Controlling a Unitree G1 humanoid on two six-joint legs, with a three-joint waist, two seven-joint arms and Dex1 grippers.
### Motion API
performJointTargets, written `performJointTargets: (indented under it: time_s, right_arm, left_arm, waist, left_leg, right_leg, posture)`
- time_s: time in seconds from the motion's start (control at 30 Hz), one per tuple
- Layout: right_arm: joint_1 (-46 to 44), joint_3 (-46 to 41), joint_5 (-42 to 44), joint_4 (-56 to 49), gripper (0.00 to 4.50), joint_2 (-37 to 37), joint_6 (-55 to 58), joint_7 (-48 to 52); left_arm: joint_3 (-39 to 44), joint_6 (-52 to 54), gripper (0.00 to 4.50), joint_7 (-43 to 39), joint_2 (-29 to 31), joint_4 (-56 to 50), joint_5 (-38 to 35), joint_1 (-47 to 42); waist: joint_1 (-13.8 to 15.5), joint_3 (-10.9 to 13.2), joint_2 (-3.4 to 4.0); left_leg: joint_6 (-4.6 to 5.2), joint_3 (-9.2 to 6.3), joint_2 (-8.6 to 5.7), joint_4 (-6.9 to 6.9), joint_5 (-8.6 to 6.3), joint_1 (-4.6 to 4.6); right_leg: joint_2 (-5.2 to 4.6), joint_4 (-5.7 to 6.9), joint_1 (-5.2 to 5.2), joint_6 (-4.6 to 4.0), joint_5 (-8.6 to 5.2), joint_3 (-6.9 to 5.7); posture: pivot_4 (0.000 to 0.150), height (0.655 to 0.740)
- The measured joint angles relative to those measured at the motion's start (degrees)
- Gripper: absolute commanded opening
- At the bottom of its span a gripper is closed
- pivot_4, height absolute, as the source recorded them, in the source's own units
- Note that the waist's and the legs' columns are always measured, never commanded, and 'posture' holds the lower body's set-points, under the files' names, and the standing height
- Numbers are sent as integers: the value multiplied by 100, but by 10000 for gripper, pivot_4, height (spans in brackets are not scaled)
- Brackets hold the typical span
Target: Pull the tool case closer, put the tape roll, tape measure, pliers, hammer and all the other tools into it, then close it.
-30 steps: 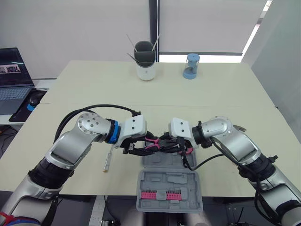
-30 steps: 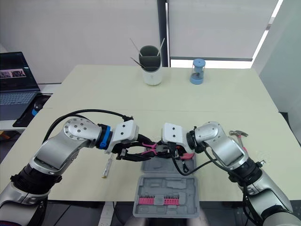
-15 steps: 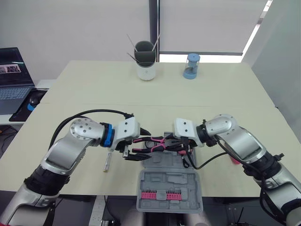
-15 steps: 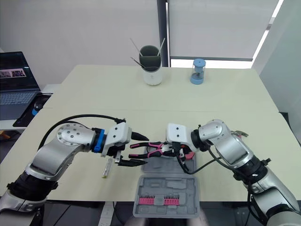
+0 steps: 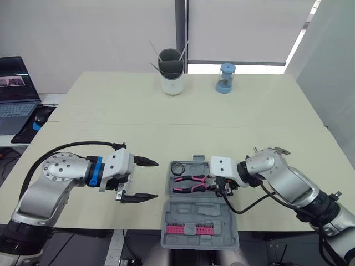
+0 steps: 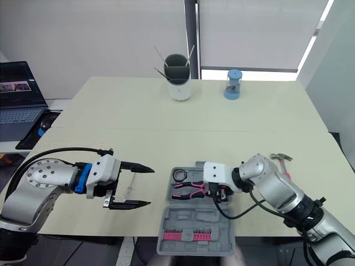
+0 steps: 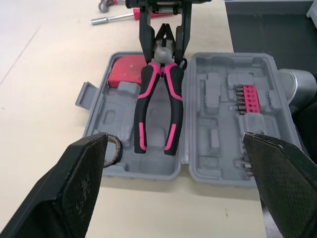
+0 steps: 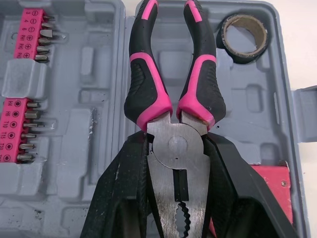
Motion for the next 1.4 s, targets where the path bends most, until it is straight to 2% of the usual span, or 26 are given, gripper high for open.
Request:
performJointTargets:
  time_s: [0.5, 0.97, 1.03, 1.07, 1.3, 1.4]
  right_arm:
    - [-2, 217, -489, 582, 12154, 357, -318, -132]
    - [-1, 240, -632, 772, 12154, 639, -361, -142]
    - [-1, 240, -632, 793, 19253, 648, -361, -139]
    - [-1, 240, -623, 796, 20948, 650, -355, -126]
    - [-46, -93, -287, 588, 40993, 549, -213, 142]
    - [-45, -456, -9, 478, 40993, 593, -300, 147]
  left_arm:
    - [178, 162, 45000, 64, 321, -401, -67, 271]
    - [188, 239, 45000, 150, 323, -439, -72, 209]
    - [187, 197, 45000, 149, 323, -436, -69, 218]
    - [187, 185, 45000, 149, 323, -436, -69, 227]
    - [186, 54, 45000, 122, 308, -366, -39, 285]
    - [175, 6, 45000, 121, 249, -318, -28, 284]
  waist:
    - [-2, 0, 0]
    - [-4, 0, 0]
    - [-4, 0, 0]
    - [-4, 0, 0]
    - [-2, 1, 1]
    - [-2, 0, 1]
  left_leg:
    - [1, 1, 2, 0, -1, 3]
    - [1, 1, 1, 0, 0, 4]
    - [1, 2, 1, -1, 0, 4]
    - [1, 2, 1, 0, 0, 4]
    - [1, 1, 1, 0, 0, 4]
    - [1, 0, 2, -1, -1, 4]
  right_leg:
    - [6, 2, 1, 0, 0, -2]
    - [6, 3, 1, 0, 0, -2]
    - [6, 3, 1, 0, 0, -1]
    - [6, 3, 0, 0, 0, 0]
    - [6, 2, 1, 0, 0, -2]
    - [5, 2, 1, 0, 0, -2]
  posture:
    - [1500, 7400]
    - [1500, 7400]
    - [1500, 7400]
    - [1500, 7400]
    - [1500, 7400]
    - [1500, 7400]
